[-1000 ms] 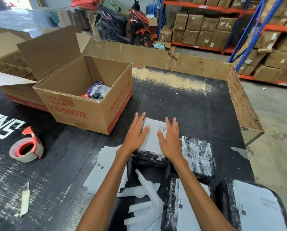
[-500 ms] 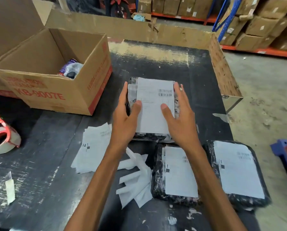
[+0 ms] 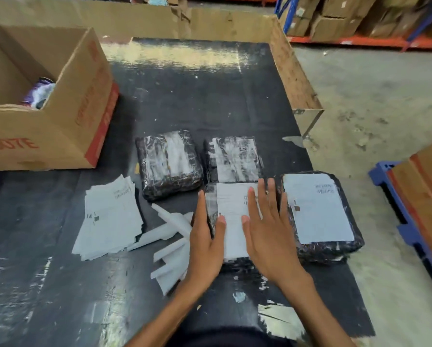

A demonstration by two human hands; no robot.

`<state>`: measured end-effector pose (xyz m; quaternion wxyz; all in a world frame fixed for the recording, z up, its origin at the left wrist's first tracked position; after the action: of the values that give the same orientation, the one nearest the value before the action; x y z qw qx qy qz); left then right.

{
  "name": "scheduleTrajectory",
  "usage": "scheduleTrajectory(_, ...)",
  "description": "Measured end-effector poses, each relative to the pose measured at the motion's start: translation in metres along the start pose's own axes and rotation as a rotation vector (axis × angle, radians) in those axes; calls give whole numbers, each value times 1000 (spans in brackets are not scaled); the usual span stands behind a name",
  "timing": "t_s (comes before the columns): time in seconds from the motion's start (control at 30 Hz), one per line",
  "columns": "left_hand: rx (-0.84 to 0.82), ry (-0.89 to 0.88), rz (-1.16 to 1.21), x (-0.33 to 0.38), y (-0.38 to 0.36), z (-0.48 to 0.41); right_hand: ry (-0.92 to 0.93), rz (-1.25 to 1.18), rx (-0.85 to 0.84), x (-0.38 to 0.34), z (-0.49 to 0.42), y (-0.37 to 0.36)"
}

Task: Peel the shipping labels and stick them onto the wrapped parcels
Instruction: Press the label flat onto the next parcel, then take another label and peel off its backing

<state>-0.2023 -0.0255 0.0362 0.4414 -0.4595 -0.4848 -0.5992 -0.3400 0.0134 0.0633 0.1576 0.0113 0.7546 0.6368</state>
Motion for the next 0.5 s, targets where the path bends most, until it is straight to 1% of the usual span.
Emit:
scheduleTrajectory(0.07,-20,23,15,1,6,-4,-20,-8,-26,-5,-6,-1)
scheduleTrajectory(0.1,-10,22,9,3,13,-5,-38,-53,-26,-8,-10,2)
scheduleTrajectory(0.13,21,9,0,6,25,-6,-45,-120,8,-14,-13,7)
scheduleTrajectory(0.2,116,-21,-23,10,56,-11,-18,-273,98,-38,-22,20)
scheduleTrajectory(0.23,172,-25,-38,9,74,-14,-2,-350,115,-53,-27,21)
scheduleTrajectory(0.3,326,-29,-107,0,116,-19,63,-464,74,-92,-40,12)
scheduleTrajectory(0.4,507,5,-294,-26,170,-27,131,-459,-48,-149,-58,-20)
scheduleTrajectory(0.5,588,90,-432,-53,201,-28,130,-257,-162,-188,-70,-59)
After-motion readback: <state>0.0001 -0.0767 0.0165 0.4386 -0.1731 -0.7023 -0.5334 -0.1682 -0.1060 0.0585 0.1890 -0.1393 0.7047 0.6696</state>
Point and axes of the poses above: each hand's wrist, its own z-axis away from the middle knuckle, its own y-axis out of the back of the hand, x = y × z, the point moved 6 cm from there along -z, towards the middle knuckle, and after that the axes turned 8 degrees about x, right-handed, at the moved point
